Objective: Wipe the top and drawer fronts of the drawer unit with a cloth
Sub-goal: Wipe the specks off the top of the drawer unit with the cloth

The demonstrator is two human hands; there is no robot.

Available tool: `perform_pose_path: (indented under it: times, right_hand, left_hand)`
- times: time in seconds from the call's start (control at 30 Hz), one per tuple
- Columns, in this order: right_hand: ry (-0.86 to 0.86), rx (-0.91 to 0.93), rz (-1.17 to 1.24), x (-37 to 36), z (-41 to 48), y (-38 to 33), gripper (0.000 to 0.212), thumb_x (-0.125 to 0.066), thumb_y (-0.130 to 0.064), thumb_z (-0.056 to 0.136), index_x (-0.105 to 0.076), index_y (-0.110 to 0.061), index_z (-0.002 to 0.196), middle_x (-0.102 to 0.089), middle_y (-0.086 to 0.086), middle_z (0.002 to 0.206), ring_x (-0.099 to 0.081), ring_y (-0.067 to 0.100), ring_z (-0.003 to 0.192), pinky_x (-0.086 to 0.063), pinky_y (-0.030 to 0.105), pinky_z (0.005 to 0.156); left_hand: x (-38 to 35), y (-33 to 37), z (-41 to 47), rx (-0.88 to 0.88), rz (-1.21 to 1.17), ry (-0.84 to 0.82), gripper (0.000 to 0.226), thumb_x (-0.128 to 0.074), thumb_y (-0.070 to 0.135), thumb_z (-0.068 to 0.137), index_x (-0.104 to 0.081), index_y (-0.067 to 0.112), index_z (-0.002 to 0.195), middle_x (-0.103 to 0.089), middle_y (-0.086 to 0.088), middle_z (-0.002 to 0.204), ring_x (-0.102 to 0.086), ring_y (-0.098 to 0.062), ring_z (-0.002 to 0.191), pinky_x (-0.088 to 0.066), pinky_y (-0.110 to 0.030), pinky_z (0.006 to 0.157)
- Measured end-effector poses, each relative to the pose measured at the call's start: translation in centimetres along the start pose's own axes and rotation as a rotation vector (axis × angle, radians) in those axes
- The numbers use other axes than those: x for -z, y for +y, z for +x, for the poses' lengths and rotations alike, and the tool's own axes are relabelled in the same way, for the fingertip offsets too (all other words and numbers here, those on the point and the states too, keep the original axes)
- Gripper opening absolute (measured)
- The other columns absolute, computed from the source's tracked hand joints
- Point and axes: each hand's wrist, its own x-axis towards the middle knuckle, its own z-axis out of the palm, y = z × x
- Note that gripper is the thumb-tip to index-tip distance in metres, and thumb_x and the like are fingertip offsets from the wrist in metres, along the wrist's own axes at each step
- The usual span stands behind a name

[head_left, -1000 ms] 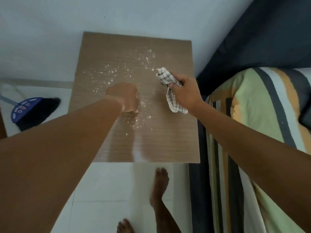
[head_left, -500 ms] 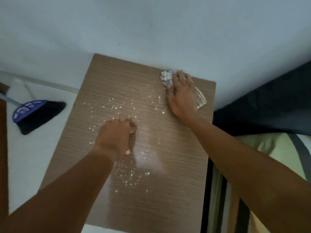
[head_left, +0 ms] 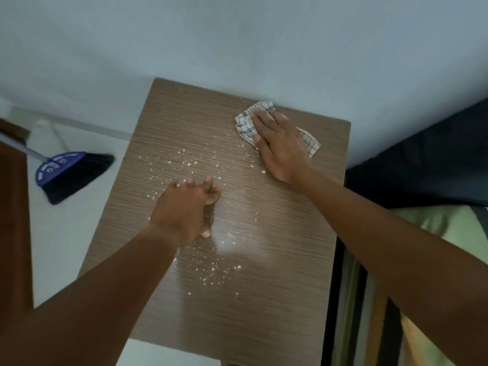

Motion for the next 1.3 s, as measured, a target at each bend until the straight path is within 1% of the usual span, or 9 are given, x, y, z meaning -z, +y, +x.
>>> perform_pose_path:
  times: [0.13,0.37,0.53,0.6,0.7,0.83,1.03,1.13,1.3]
  right_hand:
    - [-0.024,-0.019,-0.019,-1.2,-3.6,-2.1,0.053,-0.026,-0.041,0.108,-0.026,-0.023,0.158,-0.021,-0.009,0.165,-0.005,0.018,0.156,-0.005,0.038,0.126]
    - [-0.040,0.000,-0.002,-3.7,-12.2,-6.8,0.050,-0.029,-0.038,0.108,-0.027,-0.028,0.157,-0.024,-0.011,0.164,-0.010,0.017,0.155,-0.007,0.037,0.125]
    - [-0.028,-0.027,-0.009,-6.4,-19.5,-11.7,0.051,-0.029,-0.040,0.107,-0.029,-0.029,0.157,-0.026,-0.012,0.163,-0.012,0.016,0.155,-0.010,0.038,0.125]
    - [-0.032,-0.025,-0.008,-7.5,-22.7,-14.1,0.051,-0.029,-0.040,0.107,-0.030,-0.029,0.157,-0.026,-0.012,0.163,-0.013,0.017,0.155,-0.010,0.038,0.125]
    - [-0.036,-0.004,-0.027,-9.2,-27.2,-17.2,0.051,-0.030,-0.039,0.107,-0.031,-0.027,0.156,-0.026,-0.011,0.163,-0.015,0.021,0.154,-0.010,0.039,0.124]
    - [-0.024,0.023,-0.042,-10.9,-31.3,-19.5,0.050,-0.034,-0.034,0.107,-0.030,-0.027,0.157,-0.025,-0.011,0.164,-0.016,0.024,0.154,-0.012,0.040,0.124]
    - [0.098,-0.010,0.083,-12.7,-34.2,-21.8,0.066,-0.057,0.009,0.086,-0.051,-0.019,0.146,-0.047,-0.005,0.153,-0.036,0.029,0.146,-0.043,0.052,0.111]
    - [0.134,0.033,0.078,-12.6,-35.4,-23.4,0.074,-0.063,0.023,0.071,-0.063,-0.015,0.134,-0.059,-0.002,0.142,-0.050,0.030,0.137,-0.054,0.048,0.099]
    - [0.153,0.025,0.227,-10.4,-36.0,-24.4,0.054,-0.061,0.014,0.085,-0.066,-0.014,0.131,-0.063,0.000,0.137,-0.053,0.021,0.135,-0.046,0.033,0.109]
  left_hand:
    - [-0.6,-0.6,-0.3,-0.038,-0.011,0.024,0.098,-0.084,0.043,0.071,-0.030,0.037,0.153,-0.019,0.010,0.164,-0.026,-0.026,0.151,-0.015,-0.043,0.124]
    - [-2.2,-1.9,-0.8,-0.113,0.033,0.070,0.097,-0.076,0.051,0.079,-0.023,0.031,0.157,-0.019,0.005,0.166,-0.025,-0.029,0.151,-0.018,-0.050,0.122]
    - [-6.1,-4.6,-5.0,-0.225,0.068,0.286,0.068,-0.072,0.054,0.081,-0.053,0.029,0.142,-0.053,-0.002,0.149,-0.048,-0.029,0.135,-0.019,-0.052,0.117]
    - [-7.7,-5.8,-7.4,-0.263,0.073,0.310,0.060,-0.069,0.052,0.085,-0.057,0.029,0.139,-0.053,0.002,0.149,-0.047,-0.027,0.136,-0.016,-0.054,0.117]
    - [-9.8,-7.5,-10.0,-0.281,0.021,0.255,0.058,-0.067,0.051,0.087,-0.057,0.029,0.140,-0.047,0.006,0.153,-0.043,-0.027,0.140,-0.013,-0.057,0.119]
    - [-11.4,-8.7,-11.4,-0.285,0.126,0.164,0.071,-0.062,0.057,0.088,-0.039,0.035,0.152,-0.032,0.010,0.161,-0.031,-0.026,0.149,-0.011,-0.060,0.118]
    - [-10.9,-7.9,-11.2,-0.209,0.130,0.073,0.070,-0.062,0.059,0.087,-0.042,0.036,0.150,-0.031,0.010,0.162,-0.031,-0.028,0.148,-0.008,-0.064,0.117]
    - [-10.7,-7.5,-11.8,-0.206,0.188,0.054,0.068,-0.059,0.057,0.091,-0.037,0.036,0.152,-0.021,0.012,0.165,-0.024,-0.028,0.151,-0.009,-0.065,0.118]
    - [-10.2,-7.0,-11.8,-0.182,0.184,0.000,0.068,-0.061,0.054,0.092,-0.038,0.035,0.152,-0.024,0.009,0.165,-0.026,-0.029,0.150,-0.008,-0.064,0.118]
